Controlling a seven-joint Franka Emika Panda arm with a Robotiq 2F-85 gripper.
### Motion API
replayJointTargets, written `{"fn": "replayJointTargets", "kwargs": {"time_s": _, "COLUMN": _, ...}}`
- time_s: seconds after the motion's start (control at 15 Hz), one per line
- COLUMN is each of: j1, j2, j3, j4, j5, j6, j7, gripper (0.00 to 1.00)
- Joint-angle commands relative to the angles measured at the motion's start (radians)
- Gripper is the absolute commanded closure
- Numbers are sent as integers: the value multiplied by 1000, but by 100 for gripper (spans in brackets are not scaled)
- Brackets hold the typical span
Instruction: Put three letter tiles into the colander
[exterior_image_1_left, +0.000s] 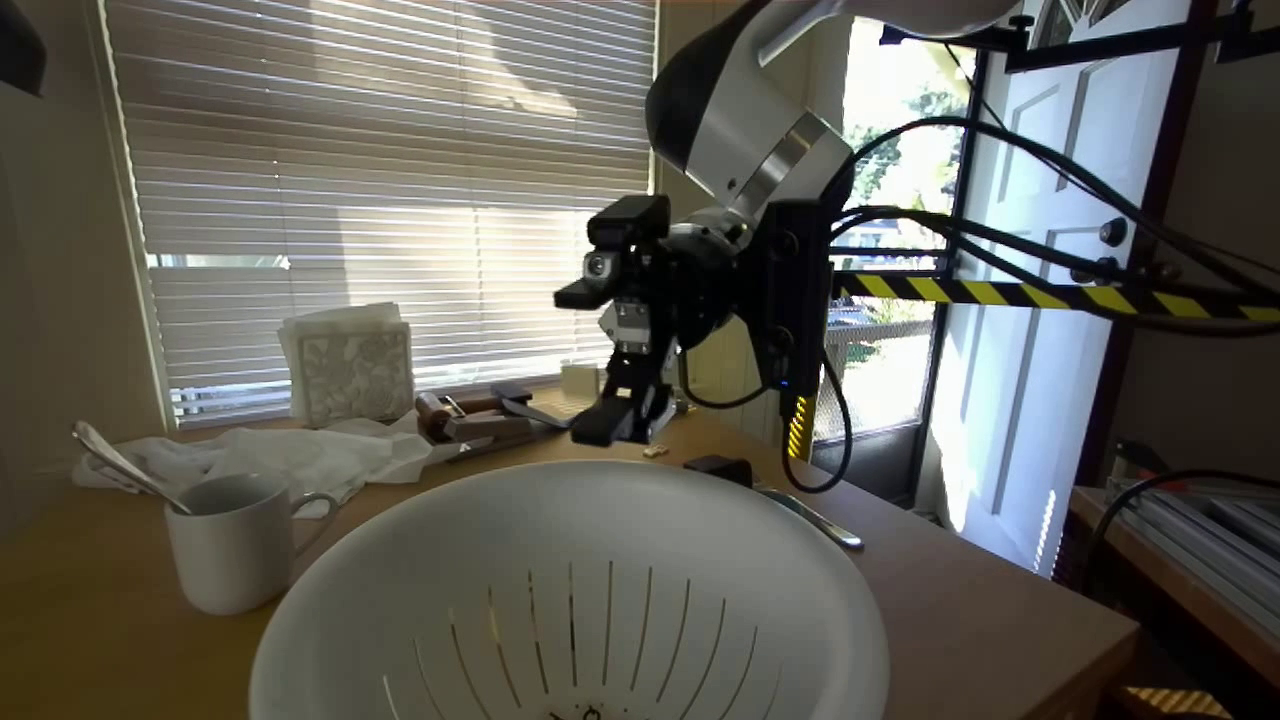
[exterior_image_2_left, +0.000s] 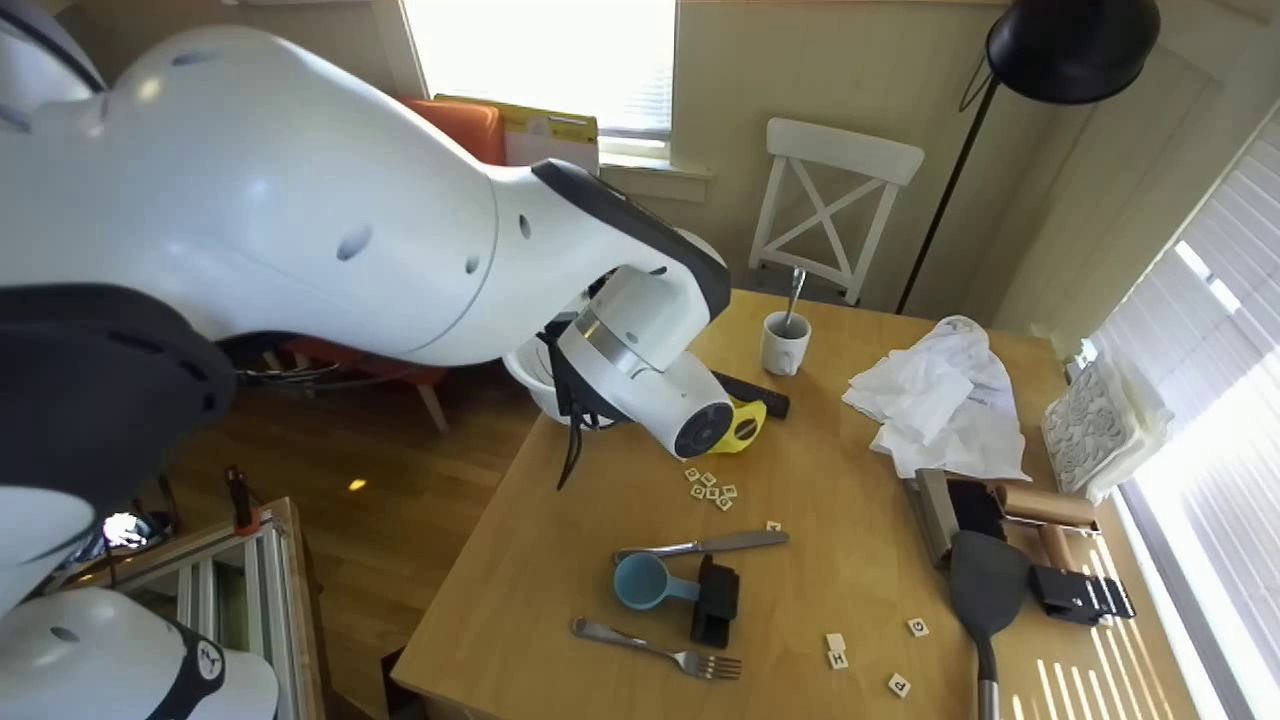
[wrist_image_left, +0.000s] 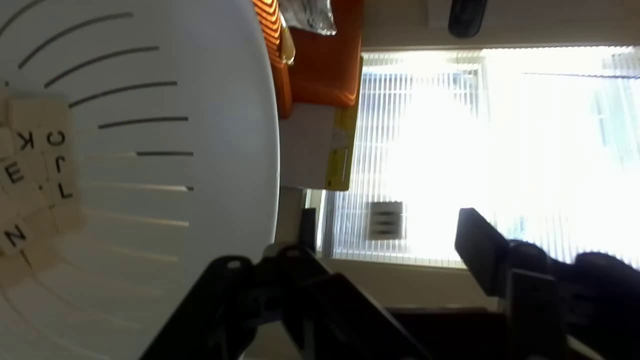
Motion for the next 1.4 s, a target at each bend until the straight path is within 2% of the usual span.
{"fn": "replayJointTargets", "kwargs": {"time_s": 0.0, "j1": 154, "j2": -35, "j3": -210, "j4": 36, "j5": -54, "j6": -271, "j7": 90, "gripper": 0}}
{"fn": "replayJointTargets", "kwargs": {"time_s": 0.13, "j1": 289, "j2": -51, "j3": -376, "j4": 64, "j5": -68, "j6": -414, "j7": 141, "gripper": 0}}
{"fn": "replayJointTargets", "kwargs": {"time_s": 0.27, "j1": 426, "j2": -84, "j3": -521, "j4": 94, "j5": -68, "j6": -430, "j7": 151, "gripper": 0}}
{"fn": "replayJointTargets", "kwargs": {"time_s": 0.33, "j1": 482, "j2": -106, "j3": -574, "j4": 106, "j5": -55, "j6": -366, "j7": 120, "gripper": 0}}
{"fn": "replayJointTargets", "kwargs": {"time_s": 0.53, "j1": 580, "j2": -154, "j3": -682, "j4": 162, "j5": -54, "j6": -289, "j7": 132, "gripper": 0}}
{"fn": "replayJointTargets", "kwargs": {"time_s": 0.93, "j1": 648, "j2": -245, "j3": -804, "j4": 170, "j5": -106, "j6": -40, "j7": 125, "gripper": 0}}
{"fn": "replayJointTargets", "kwargs": {"time_s": 1.33, "j1": 678, "j2": -208, "j3": -827, "j4": 144, "j5": -187, "j6": 330, "j7": 125, "gripper": 0}}
